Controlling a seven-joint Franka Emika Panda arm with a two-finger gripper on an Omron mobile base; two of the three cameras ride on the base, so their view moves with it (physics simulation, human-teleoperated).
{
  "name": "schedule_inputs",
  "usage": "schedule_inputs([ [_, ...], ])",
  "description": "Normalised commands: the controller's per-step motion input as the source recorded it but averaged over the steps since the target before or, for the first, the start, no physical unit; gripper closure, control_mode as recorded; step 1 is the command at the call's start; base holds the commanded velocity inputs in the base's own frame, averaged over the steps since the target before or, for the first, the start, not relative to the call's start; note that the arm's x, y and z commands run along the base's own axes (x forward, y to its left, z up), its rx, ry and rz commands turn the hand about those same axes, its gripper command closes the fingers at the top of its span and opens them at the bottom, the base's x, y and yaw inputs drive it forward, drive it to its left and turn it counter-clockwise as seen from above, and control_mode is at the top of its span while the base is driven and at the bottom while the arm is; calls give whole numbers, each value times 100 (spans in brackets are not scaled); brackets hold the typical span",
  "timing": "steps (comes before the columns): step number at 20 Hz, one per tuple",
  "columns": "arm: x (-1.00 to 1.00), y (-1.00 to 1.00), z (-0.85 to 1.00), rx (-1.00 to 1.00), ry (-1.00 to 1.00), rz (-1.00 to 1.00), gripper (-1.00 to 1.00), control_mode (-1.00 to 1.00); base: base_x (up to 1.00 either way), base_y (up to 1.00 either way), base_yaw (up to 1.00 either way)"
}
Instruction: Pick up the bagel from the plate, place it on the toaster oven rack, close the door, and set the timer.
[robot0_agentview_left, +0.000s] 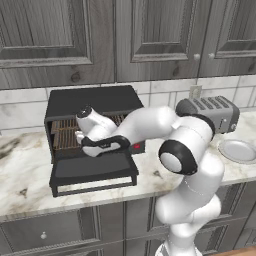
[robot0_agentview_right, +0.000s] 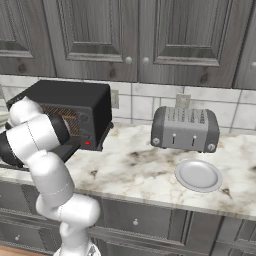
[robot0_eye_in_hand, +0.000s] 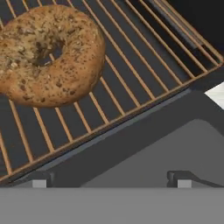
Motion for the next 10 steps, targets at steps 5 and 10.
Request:
schedule_inputs([
  [5, -65, 0, 68, -4, 4, 4, -100, -100, 0, 0, 0],
  [10, -83, 0, 49, -13, 10, 17, -100, -100, 0, 0, 0],
])
